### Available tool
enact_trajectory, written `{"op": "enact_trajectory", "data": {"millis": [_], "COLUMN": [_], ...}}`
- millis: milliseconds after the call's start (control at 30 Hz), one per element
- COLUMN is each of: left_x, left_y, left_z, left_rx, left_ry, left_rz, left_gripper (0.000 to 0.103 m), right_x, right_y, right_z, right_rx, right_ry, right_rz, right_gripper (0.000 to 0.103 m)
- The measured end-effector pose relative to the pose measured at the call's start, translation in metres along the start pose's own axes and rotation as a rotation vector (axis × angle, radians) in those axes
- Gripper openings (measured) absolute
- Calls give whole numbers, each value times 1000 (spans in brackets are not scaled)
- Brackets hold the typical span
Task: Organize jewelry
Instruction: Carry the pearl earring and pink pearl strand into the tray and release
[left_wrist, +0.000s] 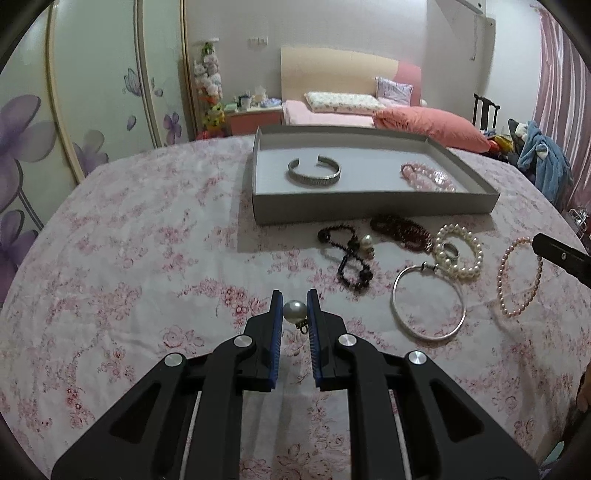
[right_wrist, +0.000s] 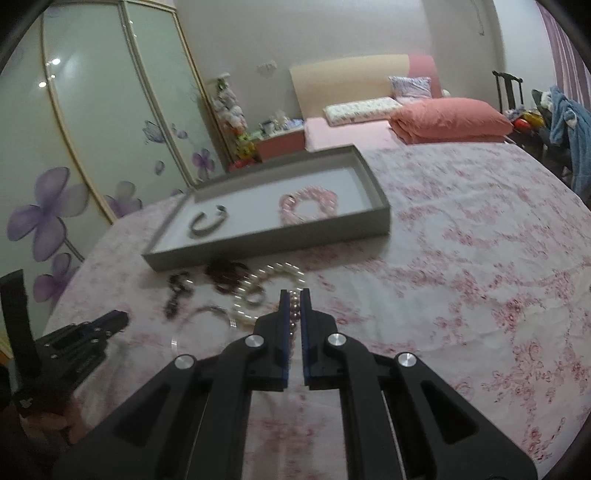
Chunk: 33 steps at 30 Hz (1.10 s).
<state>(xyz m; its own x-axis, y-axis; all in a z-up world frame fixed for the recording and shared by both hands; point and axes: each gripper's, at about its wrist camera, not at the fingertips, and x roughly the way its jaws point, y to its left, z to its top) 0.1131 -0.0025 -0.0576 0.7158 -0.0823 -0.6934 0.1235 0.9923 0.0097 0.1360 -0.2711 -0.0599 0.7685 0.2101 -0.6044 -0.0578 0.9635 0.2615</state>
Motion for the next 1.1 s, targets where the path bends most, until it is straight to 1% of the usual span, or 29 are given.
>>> {"op": "enact_trajectory", "data": {"millis": [200, 333, 700, 967, 1100], "left_x": [-10, -16, -32, -39, -38], "left_y": [-8, -11, -22, -28, -29], "left_z": [3, 6, 19, 37, 49], "left_rx": [2, -1, -6, 4, 3], "left_ry": [-59, -96, -195, -265, -304], "left_rz": [5, 9, 16, 27, 38], "left_gripper": [14, 14, 14, 14, 14], "right_x": [-12, -18, -33, -39, -37], "right_y": [20, 31, 57, 70, 70], "right_z": [2, 2, 10, 29, 42], "right_rx": [-19, -33, -106, -151, -148], "right_ry": [-57, -93, -212, -299, -335], "right_rz": [41, 42, -18, -60, -74], "right_gripper": [6, 6, 6, 6, 6]}}
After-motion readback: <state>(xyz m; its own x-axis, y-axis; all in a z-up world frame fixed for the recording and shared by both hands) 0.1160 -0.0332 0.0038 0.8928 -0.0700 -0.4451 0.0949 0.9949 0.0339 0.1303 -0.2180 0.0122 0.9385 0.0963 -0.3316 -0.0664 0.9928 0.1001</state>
